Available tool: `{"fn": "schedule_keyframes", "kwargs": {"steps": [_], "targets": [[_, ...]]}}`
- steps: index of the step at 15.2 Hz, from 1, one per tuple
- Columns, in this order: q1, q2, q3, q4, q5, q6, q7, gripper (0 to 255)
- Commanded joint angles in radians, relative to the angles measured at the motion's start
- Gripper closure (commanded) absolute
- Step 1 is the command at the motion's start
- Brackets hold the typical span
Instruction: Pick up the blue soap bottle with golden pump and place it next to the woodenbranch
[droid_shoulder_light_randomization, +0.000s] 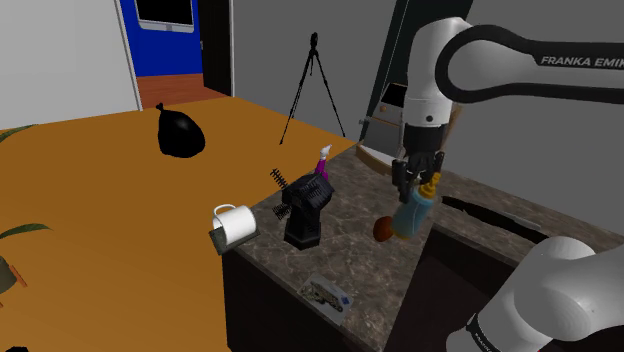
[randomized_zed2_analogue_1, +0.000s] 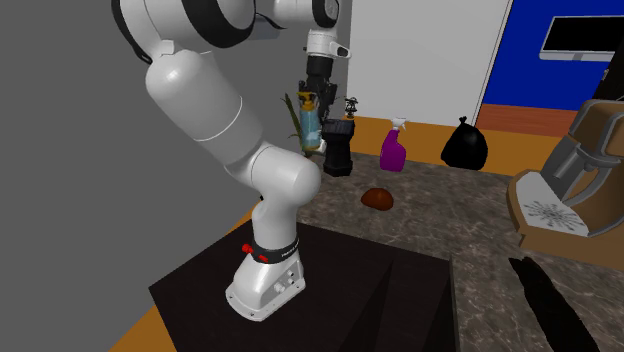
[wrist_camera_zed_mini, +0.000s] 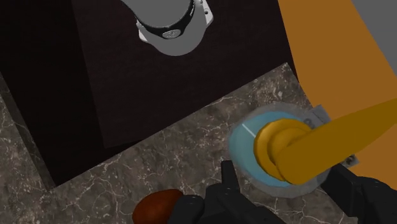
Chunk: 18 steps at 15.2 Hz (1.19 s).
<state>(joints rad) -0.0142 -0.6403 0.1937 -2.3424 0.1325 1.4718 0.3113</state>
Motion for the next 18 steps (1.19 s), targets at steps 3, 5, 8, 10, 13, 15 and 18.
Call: {"fn": "schedule_keyframes", "kwargs": {"steps": [3,5,8,10,13,15,18], "targets": [[-0.002,0.007,-0.004,0.058,-0.003,-0.052,0.003,255],[-0.006,-0.022,-0.022,0.04,-0.015,-0.064,-0.017,255],[-0.019,-0.104,-0.078,-0.017,-0.056,-0.093,-0.077,255],[-0.03,-0.155,-0.117,-0.049,-0.089,-0.113,-0.118,255],[-0.049,-0.226,-0.177,-0.09,-0.146,-0.144,-0.18,255],[-0.063,-0.27,-0.218,-0.111,-0.189,-0.165,-0.223,255],[-0.085,-0.327,-0.283,-0.135,-0.259,-0.194,-0.289,255]]}}
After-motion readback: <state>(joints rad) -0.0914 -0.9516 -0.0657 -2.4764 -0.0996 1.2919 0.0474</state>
